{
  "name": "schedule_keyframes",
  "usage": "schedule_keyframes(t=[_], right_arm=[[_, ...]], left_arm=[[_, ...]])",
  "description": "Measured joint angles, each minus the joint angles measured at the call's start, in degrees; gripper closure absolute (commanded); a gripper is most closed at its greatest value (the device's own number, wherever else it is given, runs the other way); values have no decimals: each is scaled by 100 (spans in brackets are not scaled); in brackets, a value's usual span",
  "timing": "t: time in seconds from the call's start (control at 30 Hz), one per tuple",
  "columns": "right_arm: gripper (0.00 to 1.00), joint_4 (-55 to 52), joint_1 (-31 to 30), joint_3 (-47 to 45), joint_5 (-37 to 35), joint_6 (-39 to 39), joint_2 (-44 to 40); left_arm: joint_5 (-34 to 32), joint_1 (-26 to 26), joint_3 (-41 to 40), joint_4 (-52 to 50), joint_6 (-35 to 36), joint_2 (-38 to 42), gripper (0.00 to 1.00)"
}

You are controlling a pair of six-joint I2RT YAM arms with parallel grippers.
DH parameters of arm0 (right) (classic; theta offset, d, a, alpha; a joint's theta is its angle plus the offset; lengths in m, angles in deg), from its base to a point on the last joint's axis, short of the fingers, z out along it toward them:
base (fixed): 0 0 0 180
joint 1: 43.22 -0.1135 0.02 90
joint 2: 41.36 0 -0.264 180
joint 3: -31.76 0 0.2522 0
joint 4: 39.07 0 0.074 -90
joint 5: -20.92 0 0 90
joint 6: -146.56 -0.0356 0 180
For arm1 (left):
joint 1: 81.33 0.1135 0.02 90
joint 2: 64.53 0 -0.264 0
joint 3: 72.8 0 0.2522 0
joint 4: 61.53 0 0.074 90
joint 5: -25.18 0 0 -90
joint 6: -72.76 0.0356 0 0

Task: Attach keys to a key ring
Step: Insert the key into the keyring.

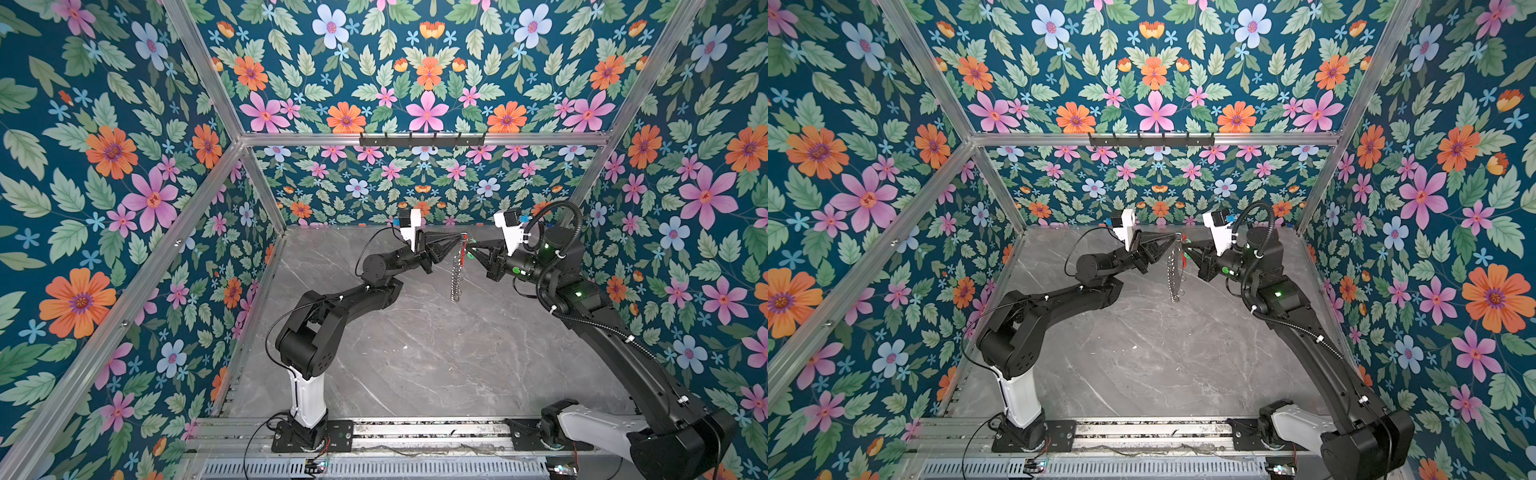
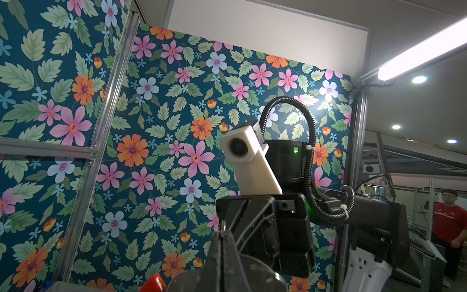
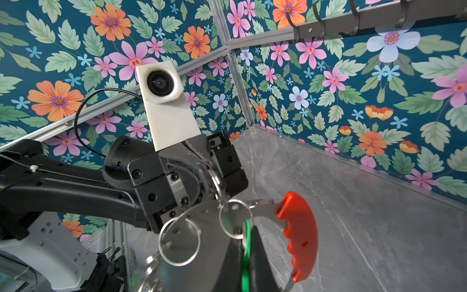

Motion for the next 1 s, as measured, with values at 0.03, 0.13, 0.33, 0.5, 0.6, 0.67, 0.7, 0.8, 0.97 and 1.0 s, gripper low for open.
schedule_keyframes(t=[0.03,0.13,0.33,0.5,0.6,0.67,0.7,0.8,0.97,1.0], right_arm=[[100,-68,0,13,-33,46,-33],[100,-284,-2,98,-157,203,-79],[100,-577,-4,323,-177,372,-35],[100,-765,-17,577,-17,369,179],[100,-925,-55,693,0,372,291],[100,-1060,-81,772,37,376,356],[100,-1128,-92,813,59,391,389],[100,-1333,-101,918,42,422,455],[100,-1867,-103,1126,-157,501,562],[100,-1965,-103,1161,-212,531,592]], left_arm=[[28,0,-11,0,4,0,100],[83,9,-48,-2,24,0,100],[155,11,-63,-2,111,-2,100],[190,7,-63,9,142,-46,100],[177,20,-63,48,177,-66,100],[175,11,-63,37,271,-68,100],[177,9,-63,33,299,-68,100],[199,9,-114,-105,511,-44,100],[234,-4,-310,-960,1462,238,100],[227,-7,-358,-1147,1670,293,94]])
